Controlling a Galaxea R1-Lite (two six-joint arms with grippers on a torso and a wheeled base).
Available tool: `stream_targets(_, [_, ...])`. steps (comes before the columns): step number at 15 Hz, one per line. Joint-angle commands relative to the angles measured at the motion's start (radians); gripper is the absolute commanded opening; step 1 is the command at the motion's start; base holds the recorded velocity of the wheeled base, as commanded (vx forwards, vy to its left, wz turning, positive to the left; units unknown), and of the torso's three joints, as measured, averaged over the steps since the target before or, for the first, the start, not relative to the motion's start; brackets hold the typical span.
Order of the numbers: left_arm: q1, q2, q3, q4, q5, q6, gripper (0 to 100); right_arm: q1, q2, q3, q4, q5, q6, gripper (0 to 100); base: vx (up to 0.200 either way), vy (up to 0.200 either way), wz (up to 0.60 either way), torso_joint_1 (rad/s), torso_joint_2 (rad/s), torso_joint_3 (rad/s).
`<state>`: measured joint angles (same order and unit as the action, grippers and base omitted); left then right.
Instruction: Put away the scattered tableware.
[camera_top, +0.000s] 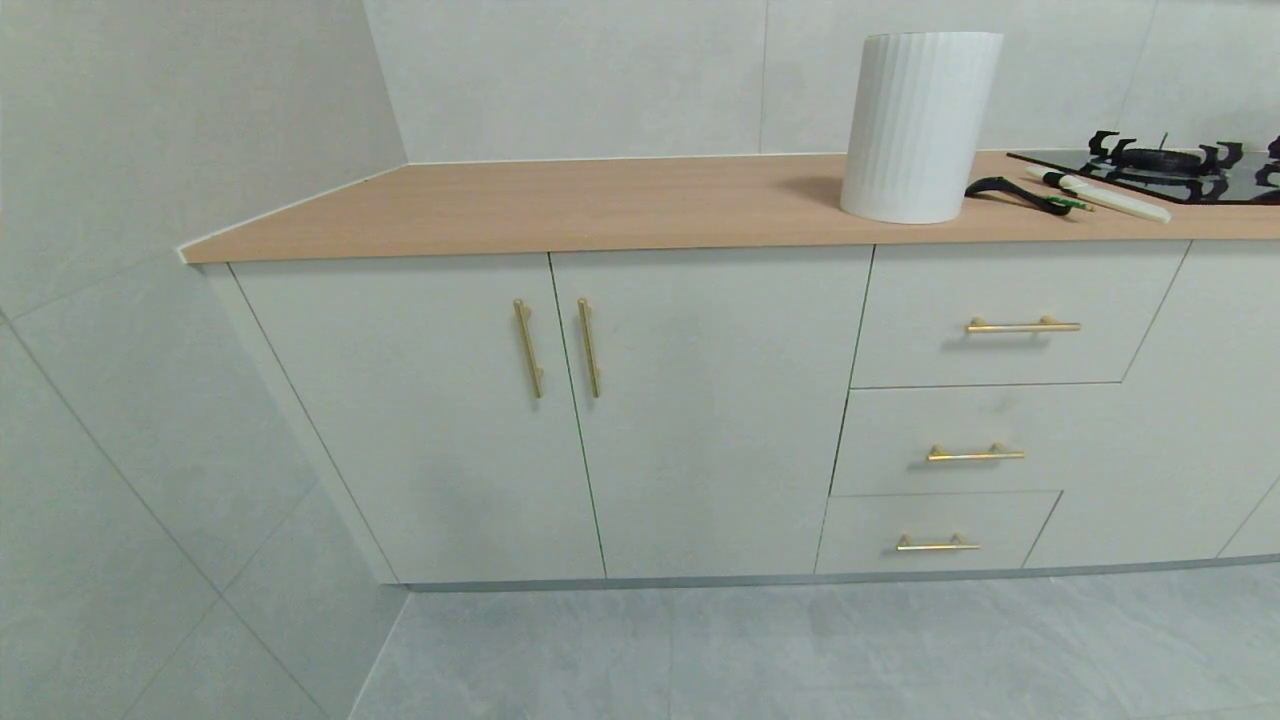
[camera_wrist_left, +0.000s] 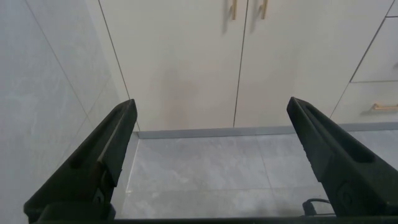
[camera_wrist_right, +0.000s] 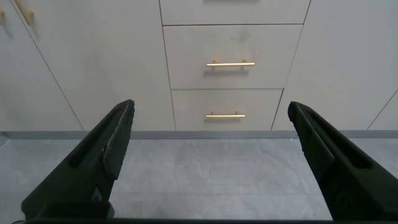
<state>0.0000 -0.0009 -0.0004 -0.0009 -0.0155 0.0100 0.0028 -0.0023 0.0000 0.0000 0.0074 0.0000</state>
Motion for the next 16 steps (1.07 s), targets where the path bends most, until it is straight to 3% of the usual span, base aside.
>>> stream_targets(1, [0.000,0.001,0.000,-0.001,0.000,-0.001,100,0.000,0.002,0.000,0.000,0.000,0.000,100,0.000,0.000,0.00,0.000,0.00,0.000])
stream_targets(4, [0.000,0.001,0.000,0.001,0.000,0.001,100,0.000,0.002,0.000,0.000,0.000,0.000,100,0.000,0.000,0.00,0.000,0.00,0.000])
stream_targets(16, [0.000,0.001,0.000,-0.001,0.000,-0.001,100,0.000,0.002,0.000,0.000,0.000,0.000,100,0.000,-0.200,0.00,0.002,0.01,0.001])
